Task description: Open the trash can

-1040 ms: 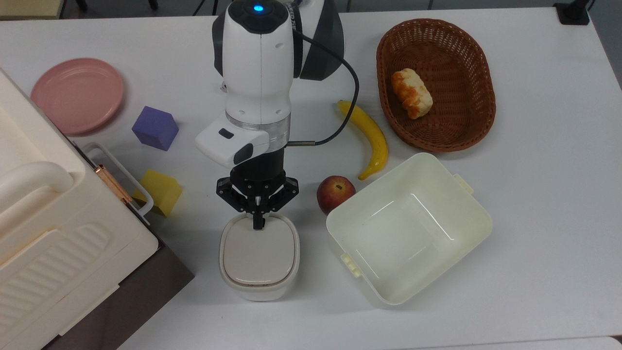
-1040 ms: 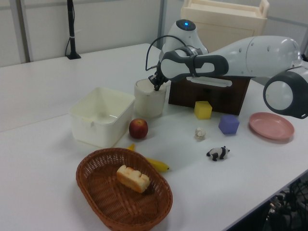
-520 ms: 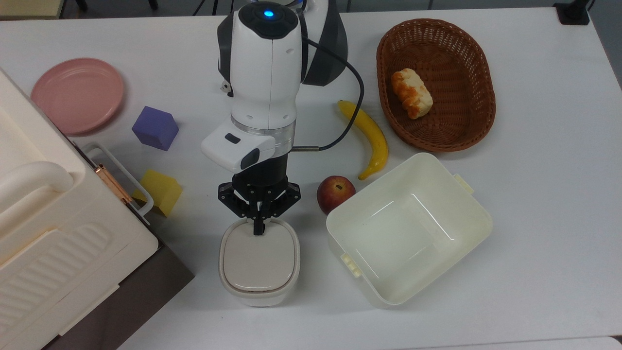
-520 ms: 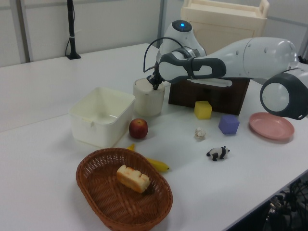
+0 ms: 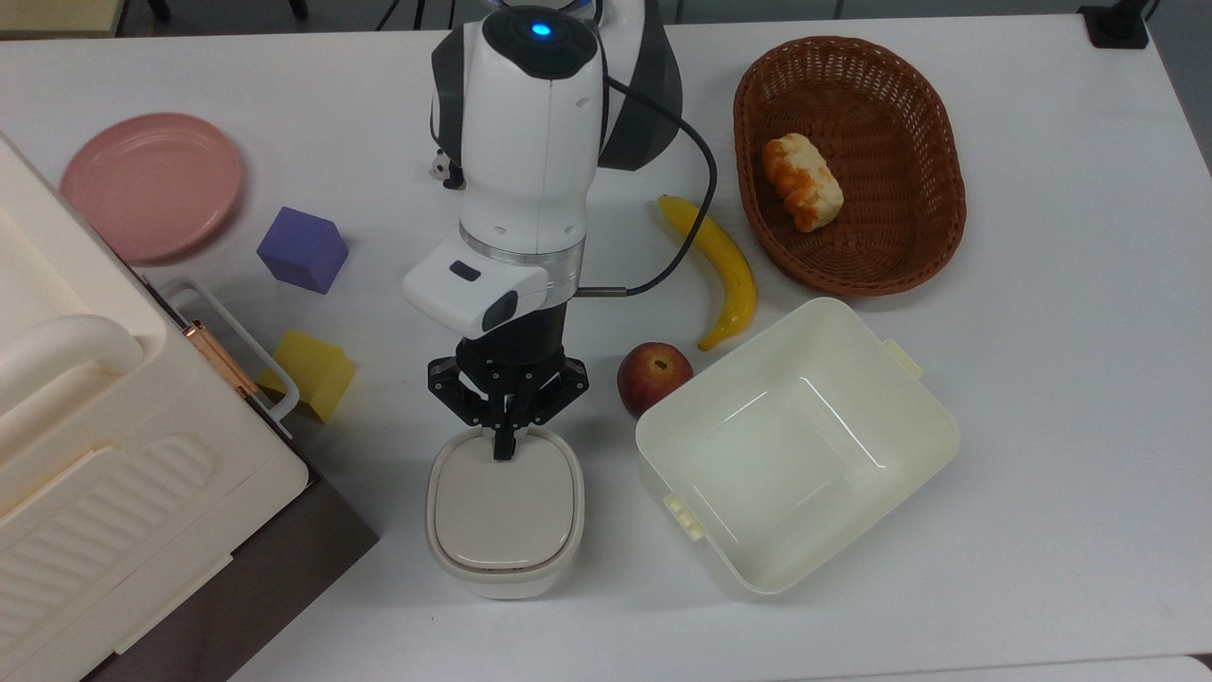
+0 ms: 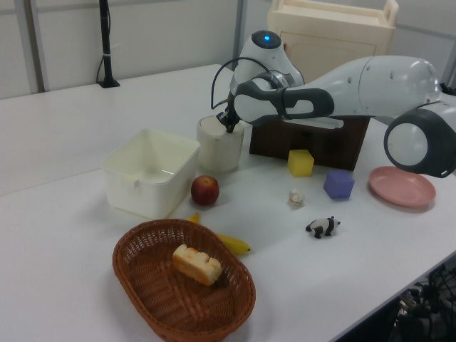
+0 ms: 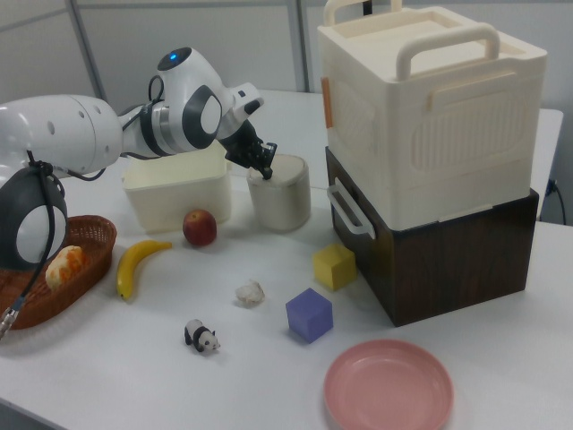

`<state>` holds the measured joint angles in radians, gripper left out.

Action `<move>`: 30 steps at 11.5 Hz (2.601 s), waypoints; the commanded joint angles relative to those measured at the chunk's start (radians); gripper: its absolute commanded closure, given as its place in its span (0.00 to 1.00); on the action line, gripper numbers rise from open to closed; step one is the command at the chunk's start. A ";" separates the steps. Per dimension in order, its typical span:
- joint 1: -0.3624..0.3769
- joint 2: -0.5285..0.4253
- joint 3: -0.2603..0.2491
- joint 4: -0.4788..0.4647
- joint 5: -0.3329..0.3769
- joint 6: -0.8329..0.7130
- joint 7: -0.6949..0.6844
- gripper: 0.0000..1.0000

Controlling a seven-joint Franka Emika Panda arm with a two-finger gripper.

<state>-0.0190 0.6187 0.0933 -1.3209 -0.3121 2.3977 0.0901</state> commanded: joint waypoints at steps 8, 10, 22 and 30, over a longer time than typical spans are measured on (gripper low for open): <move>-0.006 0.032 0.045 -0.113 -0.039 0.020 0.037 1.00; -0.006 0.035 0.046 -0.118 -0.039 0.020 0.037 1.00; -0.098 -0.126 0.095 -0.138 0.096 0.012 0.042 1.00; -0.118 -0.456 0.102 -0.328 0.159 -0.364 0.027 0.00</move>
<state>-0.1361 0.2869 0.1887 -1.5564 -0.1724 2.1999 0.1200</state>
